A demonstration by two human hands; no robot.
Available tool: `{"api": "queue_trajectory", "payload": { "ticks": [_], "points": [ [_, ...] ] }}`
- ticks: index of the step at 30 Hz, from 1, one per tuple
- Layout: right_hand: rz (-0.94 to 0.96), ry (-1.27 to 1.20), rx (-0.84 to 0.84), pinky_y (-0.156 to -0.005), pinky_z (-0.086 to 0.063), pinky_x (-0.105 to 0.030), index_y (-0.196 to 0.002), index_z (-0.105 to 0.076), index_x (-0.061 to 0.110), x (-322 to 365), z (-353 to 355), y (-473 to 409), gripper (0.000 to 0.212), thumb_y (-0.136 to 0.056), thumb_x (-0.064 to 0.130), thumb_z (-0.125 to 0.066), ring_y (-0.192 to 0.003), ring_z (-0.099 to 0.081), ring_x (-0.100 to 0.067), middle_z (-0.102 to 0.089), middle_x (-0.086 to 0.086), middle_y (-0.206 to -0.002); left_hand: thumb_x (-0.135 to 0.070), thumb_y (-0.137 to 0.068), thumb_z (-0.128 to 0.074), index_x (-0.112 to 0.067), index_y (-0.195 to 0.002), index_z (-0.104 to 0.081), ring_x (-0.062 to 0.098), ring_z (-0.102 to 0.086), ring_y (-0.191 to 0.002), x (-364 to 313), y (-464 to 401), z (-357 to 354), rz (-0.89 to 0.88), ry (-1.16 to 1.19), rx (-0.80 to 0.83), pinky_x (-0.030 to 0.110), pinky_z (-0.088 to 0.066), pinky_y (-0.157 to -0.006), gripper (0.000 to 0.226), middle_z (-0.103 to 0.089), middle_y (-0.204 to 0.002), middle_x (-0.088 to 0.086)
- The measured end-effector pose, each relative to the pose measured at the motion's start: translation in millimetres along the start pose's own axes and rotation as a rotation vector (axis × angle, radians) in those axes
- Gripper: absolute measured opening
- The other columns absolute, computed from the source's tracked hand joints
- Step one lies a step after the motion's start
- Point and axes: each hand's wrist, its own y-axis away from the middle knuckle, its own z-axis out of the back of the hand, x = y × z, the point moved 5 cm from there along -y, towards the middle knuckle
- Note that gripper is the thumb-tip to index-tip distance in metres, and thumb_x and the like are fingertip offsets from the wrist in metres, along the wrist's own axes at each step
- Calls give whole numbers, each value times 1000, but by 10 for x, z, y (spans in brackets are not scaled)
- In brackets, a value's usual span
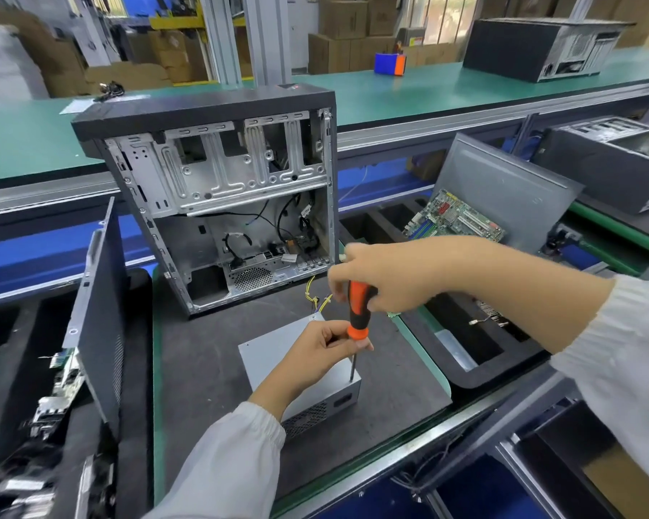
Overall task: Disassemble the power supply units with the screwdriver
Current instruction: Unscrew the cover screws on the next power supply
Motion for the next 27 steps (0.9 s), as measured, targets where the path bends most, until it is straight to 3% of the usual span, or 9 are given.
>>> {"api": "queue_trajectory", "payload": {
  "ticks": [3,6,9,12,15,17,20,23,27],
  "points": [
    [8,-62,-18,-79,-51,-41,-122,-43,33,-42,44,36,48,-82,50,-65,-85,-59,-22,-41,1,-105,-17,-93,-64,-23,-84,-76,13,-57,-87,-9,-3,-1,-11,20,4,21,-44,-84,16,-71,-88,9],
    [-177,9,-173,-56,-47,-32,-115,-49,17,-41,74,14,69,-78,75,-49,-53,-55,-17,-44,1,-74,-14,-94,-63,-20,-86,-75,4,-62,-88,-21,1,-5,-1,31,7,11,-44,-81,15,-72,-88,-4],
    [-185,103,-180,-48,-39,-28,-89,-51,9,-9,59,-22,48,-95,55,-42,-43,-45,-15,-41,-1,-61,-14,-93,-64,-17,-88,-75,4,-62,-86,-19,1,2,-1,30,-3,11,-44,-80,13,-72,-87,-4],
    [-21,26,8,-72,-52,-40,-115,-50,25,-1,52,14,21,-94,24,-51,-74,-61,-26,-44,-2,-94,-10,-93,-63,-15,-88,-73,0,-61,-81,-10,0,14,-9,19,-15,9,-43,-76,12,-71,-82,-10],
    [-14,-31,22,-81,-51,-42,-125,-40,37,-58,98,42,51,-82,50,-64,-87,-59,-25,-38,0,-111,-9,-94,-62,-12,-87,-71,-6,-60,-76,-8,5,24,-19,22,-12,5,-41,-70,12,-69,-78,-15],
    [-114,-10,-65,-71,-54,-36,-119,-44,27,-47,109,16,66,-74,74,-55,-72,-64,-22,-48,0,-95,-12,-95,-61,-14,-86,-72,-7,-56,-73,-1,5,32,-21,6,-11,4,-39,-67,14,-67,-77,-16],
    [-186,85,-163,-53,-47,-29,-79,-49,8,-1,79,-46,58,-89,65,-43,-45,-53,-17,-50,-4,-61,-14,-95,-62,-16,-86,-72,-5,-57,-73,6,1,21,-7,4,10,3,-38,-67,14,-69,-79,-13],
    [-11,50,-32,-73,-51,-41,-102,-54,16,25,62,-35,12,-94,25,-51,-78,-59,-26,-54,-6,-98,-13,-92,-65,-19,-82,-70,2,-52,-69,17,-18,15,-5,23,11,4,-36,-65,12,-61,-74,-1],
    [71,-62,51,-81,-51,-42,-120,-45,35,3,129,32,45,-82,41,-68,-94,-59,-25,-39,0,-118,-12,-90,-68,-18,-81,-69,8,-52,-72,33,-51,9,-1,31,20,9,-38,-66,11,-60,-77,1]
  ]
}}
